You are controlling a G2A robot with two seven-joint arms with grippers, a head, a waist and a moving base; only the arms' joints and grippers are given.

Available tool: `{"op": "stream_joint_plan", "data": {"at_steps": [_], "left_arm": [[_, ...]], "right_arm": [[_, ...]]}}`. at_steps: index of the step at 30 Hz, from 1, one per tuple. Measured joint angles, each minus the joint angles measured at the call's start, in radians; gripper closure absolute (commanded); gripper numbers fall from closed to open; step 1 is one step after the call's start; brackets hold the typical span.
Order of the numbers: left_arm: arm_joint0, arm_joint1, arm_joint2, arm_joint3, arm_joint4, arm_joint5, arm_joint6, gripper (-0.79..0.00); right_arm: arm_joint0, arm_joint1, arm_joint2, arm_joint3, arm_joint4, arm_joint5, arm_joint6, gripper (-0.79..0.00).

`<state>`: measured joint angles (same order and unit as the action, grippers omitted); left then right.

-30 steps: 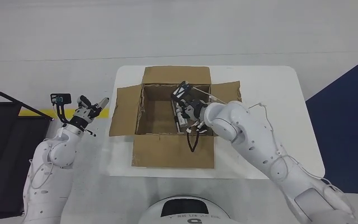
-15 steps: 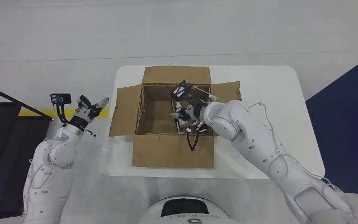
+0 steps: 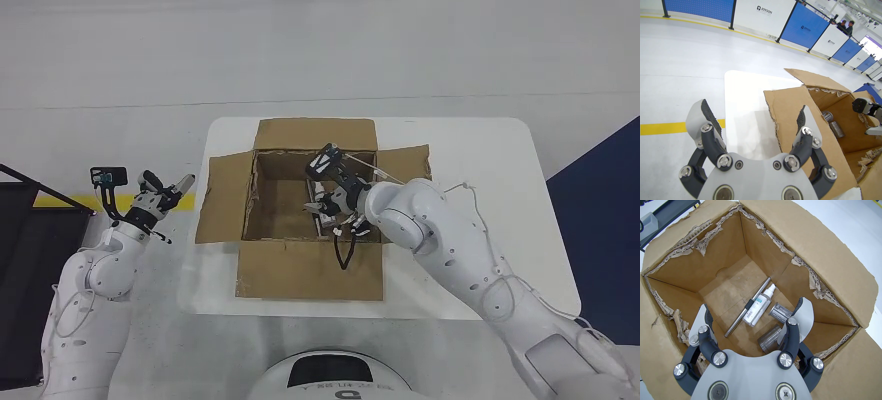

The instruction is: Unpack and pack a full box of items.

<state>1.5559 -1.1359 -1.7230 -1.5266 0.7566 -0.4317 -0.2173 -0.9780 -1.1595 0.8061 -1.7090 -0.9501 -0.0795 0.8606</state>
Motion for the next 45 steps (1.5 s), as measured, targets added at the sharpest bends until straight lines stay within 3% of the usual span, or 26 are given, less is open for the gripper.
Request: {"op": "stream_joint_plan", "data": {"at_steps": [25, 26, 29, 39, 45], "left_arm": [[0.000, 0.000, 0.000, 0.000, 0.000, 0.000, 0.000, -0.785], [0.000, 0.000, 0.000, 0.000, 0.000, 0.000, 0.000, -0.785], [0.000, 0.000, 0.000, 0.000, 0.000, 0.000, 0.000, -0.785], [0.000, 0.000, 0.000, 0.000, 0.000, 0.000, 0.000, -0.785], [0.000, 0.000, 0.000, 0.000, 0.000, 0.000, 0.000, -0.785]], "right_arm": [[0.000, 0.000, 0.000, 0.000, 0.000, 0.000, 0.000, -0.742], [0.000, 0.000, 0.000, 0.000, 0.000, 0.000, 0.000, -0.785], [-0.004, -0.002, -0.005, 0.005, 0.003, -0.007, -0.008, -0.785], [0.105, -0.053, -0.081, 0.079, 0.034, 0.098, 0.122, -0.785], [0.135, -0.072, -0.094, 0.124, 0.083, 0.111, 0.177, -0.785]]}}
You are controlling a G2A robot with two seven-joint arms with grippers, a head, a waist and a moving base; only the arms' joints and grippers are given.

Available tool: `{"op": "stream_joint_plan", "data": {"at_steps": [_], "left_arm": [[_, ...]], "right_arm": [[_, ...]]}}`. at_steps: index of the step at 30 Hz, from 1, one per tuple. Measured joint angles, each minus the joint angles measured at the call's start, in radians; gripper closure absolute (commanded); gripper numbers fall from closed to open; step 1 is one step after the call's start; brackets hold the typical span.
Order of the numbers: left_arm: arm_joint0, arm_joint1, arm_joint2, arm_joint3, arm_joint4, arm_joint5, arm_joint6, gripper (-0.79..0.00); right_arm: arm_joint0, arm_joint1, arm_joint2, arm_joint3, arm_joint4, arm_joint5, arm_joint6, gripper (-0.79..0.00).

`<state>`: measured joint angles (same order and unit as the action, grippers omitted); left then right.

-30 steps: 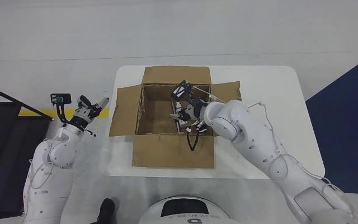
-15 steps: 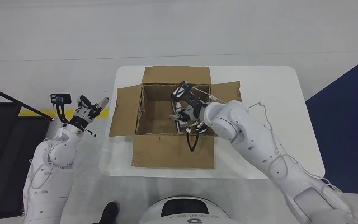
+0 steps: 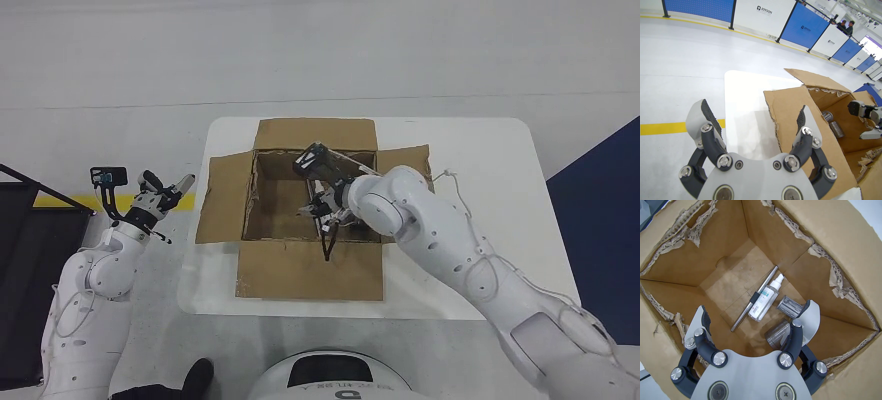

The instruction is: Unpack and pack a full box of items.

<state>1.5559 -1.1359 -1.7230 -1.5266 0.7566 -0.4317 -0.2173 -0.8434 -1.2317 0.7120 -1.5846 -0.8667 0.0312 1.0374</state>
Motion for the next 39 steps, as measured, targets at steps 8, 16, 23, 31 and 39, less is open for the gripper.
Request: {"op": "stream_joint_plan", "data": {"at_steps": [8, 16, 23, 31, 39], "left_arm": [[0.000, 0.000, 0.000, 0.000, 0.000, 0.000, 0.000, -0.785], [0.000, 0.000, 0.000, 0.000, 0.000, 0.000, 0.000, -0.785], [0.000, 0.000, 0.000, 0.000, 0.000, 0.000, 0.000, -0.785], [0.000, 0.000, 0.000, 0.000, 0.000, 0.000, 0.000, -0.785], [0.000, 0.000, 0.000, 0.000, 0.000, 0.000, 0.000, -0.785]], "right_arm": [[0.060, -0.048, -0.034, 0.166, 0.055, 0.120, -0.033, -0.785], [0.098, -0.091, -0.072, 0.289, 0.057, 0.249, -0.018, -0.785], [0.107, -0.110, -0.083, 0.341, 0.043, 0.279, -0.006, -0.723], [0.108, -0.122, -0.068, 0.406, 0.058, 0.235, -0.030, -0.628], [0.118, -0.139, -0.074, 0.446, 0.036, 0.249, -0.020, -0.382]]}}
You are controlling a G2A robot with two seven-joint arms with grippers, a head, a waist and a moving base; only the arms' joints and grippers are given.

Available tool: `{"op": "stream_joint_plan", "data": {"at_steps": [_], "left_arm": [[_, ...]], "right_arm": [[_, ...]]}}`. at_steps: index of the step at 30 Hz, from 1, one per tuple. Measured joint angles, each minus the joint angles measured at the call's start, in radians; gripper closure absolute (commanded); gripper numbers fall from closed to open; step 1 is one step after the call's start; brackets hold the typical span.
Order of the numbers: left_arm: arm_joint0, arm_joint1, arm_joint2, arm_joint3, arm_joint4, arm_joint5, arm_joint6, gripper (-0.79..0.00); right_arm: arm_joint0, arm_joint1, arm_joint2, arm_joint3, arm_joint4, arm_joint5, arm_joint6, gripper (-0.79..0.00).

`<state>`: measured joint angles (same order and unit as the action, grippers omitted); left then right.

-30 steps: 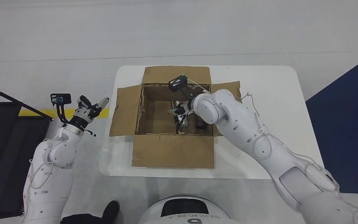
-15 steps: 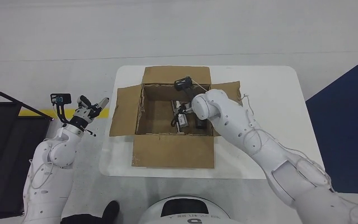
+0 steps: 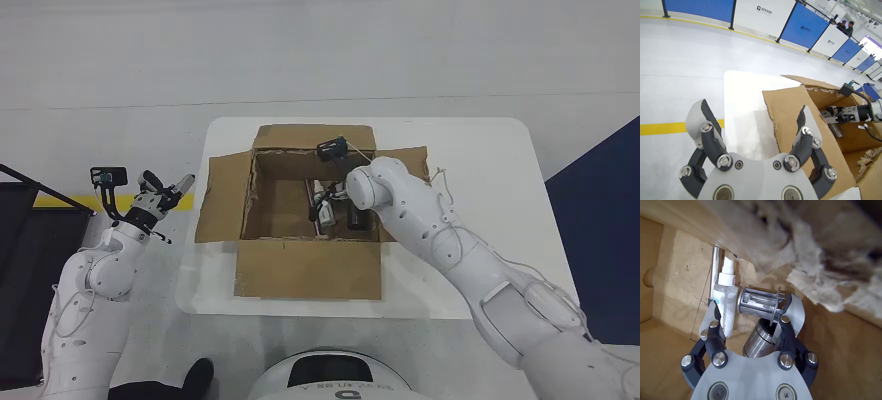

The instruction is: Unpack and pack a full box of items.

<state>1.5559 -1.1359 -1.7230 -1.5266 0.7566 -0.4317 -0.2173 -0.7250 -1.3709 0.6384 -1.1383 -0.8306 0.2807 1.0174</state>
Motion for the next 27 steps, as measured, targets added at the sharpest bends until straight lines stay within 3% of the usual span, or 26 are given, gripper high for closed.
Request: {"op": "stream_joint_plan", "data": {"at_steps": [2, 5, 6, 7, 13, 20, 27], "left_arm": [[0.000, 0.000, 0.000, 0.000, 0.000, 0.000, 0.000, -0.785], [0.000, 0.000, 0.000, 0.000, 0.000, 0.000, 0.000, -0.785], [0.000, 0.000, 0.000, 0.000, 0.000, 0.000, 0.000, -0.785], [0.000, 0.000, 0.000, 0.000, 0.000, 0.000, 0.000, -0.785], [0.000, 0.000, 0.000, 0.000, 0.000, 0.000, 0.000, -0.785], [0.000, 0.000, 0.000, 0.000, 0.000, 0.000, 0.000, -0.785], [0.000, 0.000, 0.000, 0.000, 0.000, 0.000, 0.000, -0.785]], "right_arm": [[0.000, -0.004, 0.001, 0.010, -0.001, -0.002, 0.001, -0.348], [0.002, -0.009, 0.001, 0.021, -0.006, -0.001, 0.003, -0.219], [0.001, -0.011, 0.000, 0.021, -0.010, 0.000, 0.003, -0.151], [-0.001, -0.012, -0.001, 0.019, -0.016, 0.003, 0.001, 0.000], [-0.058, -0.002, 0.003, -0.071, -0.113, 0.059, -0.042, 0.000], [-0.229, 0.048, 0.034, -0.319, -0.352, 0.149, -0.084, 0.000], [-0.409, 0.097, 0.107, -0.554, -0.566, 0.167, -0.151, 0.000]]}}
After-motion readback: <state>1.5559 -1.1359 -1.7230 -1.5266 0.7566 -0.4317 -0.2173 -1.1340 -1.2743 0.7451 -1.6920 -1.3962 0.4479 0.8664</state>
